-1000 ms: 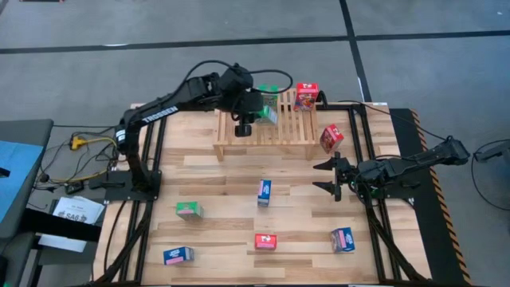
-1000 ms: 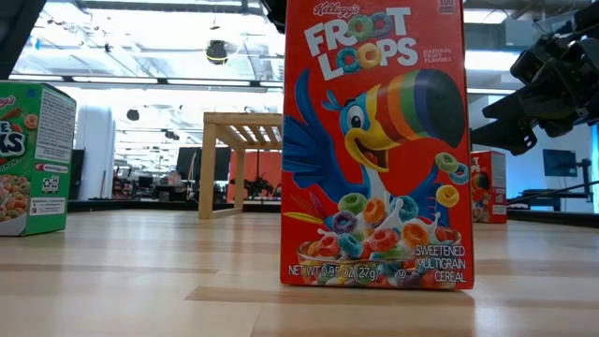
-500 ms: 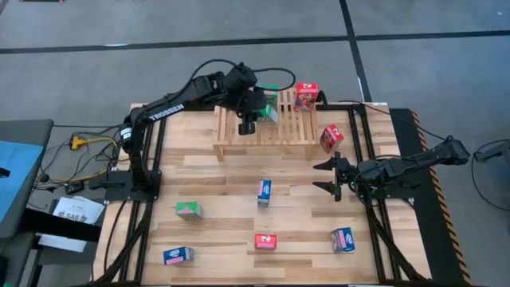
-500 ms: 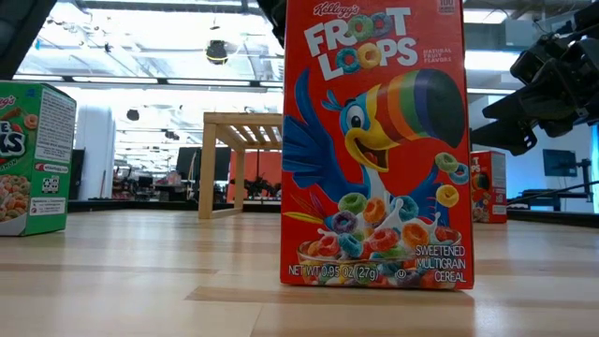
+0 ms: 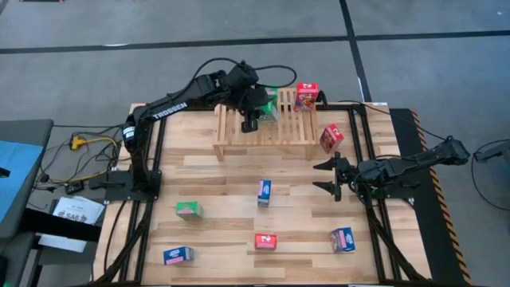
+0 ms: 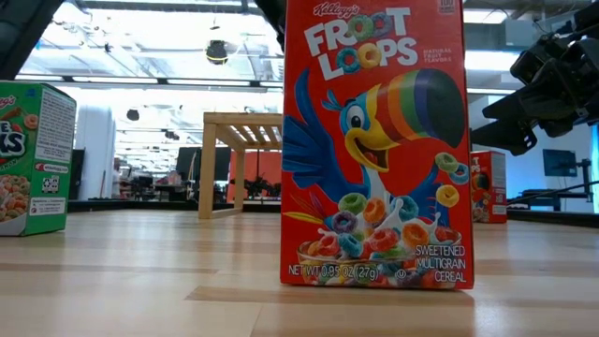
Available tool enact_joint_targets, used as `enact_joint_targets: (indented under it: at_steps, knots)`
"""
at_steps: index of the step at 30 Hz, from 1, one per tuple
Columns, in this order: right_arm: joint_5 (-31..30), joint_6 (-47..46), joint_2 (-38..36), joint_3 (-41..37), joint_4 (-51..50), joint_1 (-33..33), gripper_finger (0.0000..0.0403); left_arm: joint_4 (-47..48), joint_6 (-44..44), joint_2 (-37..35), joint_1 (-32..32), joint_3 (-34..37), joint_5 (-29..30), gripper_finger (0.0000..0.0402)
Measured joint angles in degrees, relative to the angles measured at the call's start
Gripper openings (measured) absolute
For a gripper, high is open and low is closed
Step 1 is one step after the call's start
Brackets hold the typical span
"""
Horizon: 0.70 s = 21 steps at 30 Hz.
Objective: Stack cereal on shelf
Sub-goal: Put the top green cereal box on the shelf aligned with the other green cereal box
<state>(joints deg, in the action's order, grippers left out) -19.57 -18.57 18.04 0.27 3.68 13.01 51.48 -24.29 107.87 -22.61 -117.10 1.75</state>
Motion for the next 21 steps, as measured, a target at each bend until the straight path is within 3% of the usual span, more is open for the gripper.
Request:
enact_joint_targets:
  at_steps: [9,21]
  knots:
    - [0.0,0.04,0.0,0.0,0.0,0.0,0.0354,-0.02,-0.2,0.01,0.0,0.0,-0.43,0.0139]
    - [0.0,0.16,0.0,0.0,0.0,0.0,0.0354,-0.11,-1.03,0.2,0.0,0.17,0.03,0.0215]
